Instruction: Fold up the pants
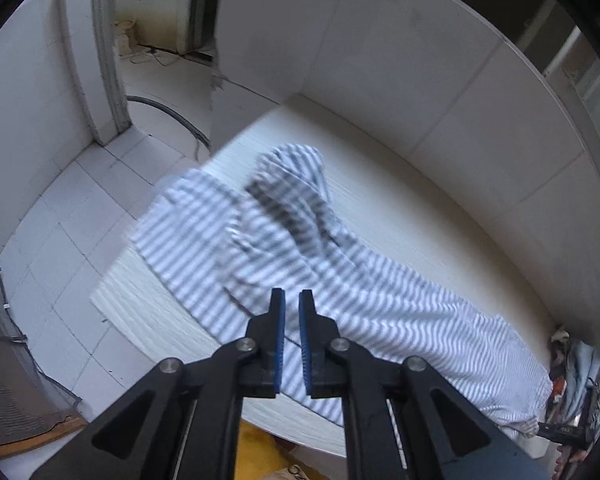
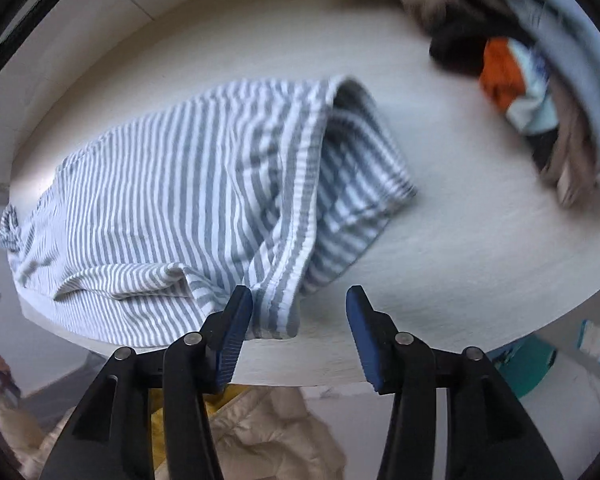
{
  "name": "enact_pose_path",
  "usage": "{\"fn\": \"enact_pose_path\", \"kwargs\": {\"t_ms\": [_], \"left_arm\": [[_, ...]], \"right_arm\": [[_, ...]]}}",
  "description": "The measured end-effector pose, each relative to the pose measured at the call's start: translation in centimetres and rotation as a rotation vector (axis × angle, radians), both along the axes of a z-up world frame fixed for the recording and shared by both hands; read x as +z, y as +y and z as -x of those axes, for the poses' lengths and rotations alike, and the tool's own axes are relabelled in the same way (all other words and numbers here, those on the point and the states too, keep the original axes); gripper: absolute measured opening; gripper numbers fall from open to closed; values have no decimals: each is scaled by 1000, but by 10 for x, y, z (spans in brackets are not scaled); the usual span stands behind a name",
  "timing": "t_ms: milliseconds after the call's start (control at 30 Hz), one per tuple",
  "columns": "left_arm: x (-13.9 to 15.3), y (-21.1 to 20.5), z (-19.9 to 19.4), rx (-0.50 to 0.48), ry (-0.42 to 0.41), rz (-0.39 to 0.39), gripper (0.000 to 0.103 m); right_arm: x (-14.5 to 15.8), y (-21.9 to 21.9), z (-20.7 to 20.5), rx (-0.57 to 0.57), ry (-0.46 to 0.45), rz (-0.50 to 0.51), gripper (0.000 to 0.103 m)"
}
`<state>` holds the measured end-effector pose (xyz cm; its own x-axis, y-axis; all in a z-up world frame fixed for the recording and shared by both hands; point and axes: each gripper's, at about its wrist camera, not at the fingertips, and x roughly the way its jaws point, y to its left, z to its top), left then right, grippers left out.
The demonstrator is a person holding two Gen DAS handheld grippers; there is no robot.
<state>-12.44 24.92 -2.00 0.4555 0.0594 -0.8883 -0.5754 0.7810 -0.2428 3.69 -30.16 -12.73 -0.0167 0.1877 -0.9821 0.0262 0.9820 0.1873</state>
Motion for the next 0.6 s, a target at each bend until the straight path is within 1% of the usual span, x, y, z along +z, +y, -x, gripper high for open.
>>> {"fn": "enact_pose_path", "kwargs": {"t_ms": [133,167,200,267,367,400,467,500,533,600], "left_arm": [[-10,-20,-13,-51,16,17,10],[-14,-26,-17,-67,21,23,10],[-19,-32,-21,-83,28,30,10],[-25,-41,-28,-103,37,45,11],[-40,-53,-38,-126,59,65,11],[-44,-56,-40,-133,67,67,11],[-53,-62,-44,-142,93,66,11],[-56,-63,-45,-143,98,66,11],[-58,-64,-45,-142,106,68,11],[-62,-64,-44,-133,116,74,11]], "right_arm": [[-17,-13,-4,-82,82,-122,50],[-19,-14,-5,-83,93,-130,49],[-20,-14,-5,-76,100,-134,36],[-19,-10,-7,-36,110,-123,14],[-3,-4,-12,7,70,-105,7],[8,-4,-16,18,42,-98,6],[49,-4,-27,42,-64,-106,6],[76,-7,-32,53,-145,-115,6],[94,-8,-35,63,-194,-127,6],[139,-15,-35,92,-318,-126,6]]}}
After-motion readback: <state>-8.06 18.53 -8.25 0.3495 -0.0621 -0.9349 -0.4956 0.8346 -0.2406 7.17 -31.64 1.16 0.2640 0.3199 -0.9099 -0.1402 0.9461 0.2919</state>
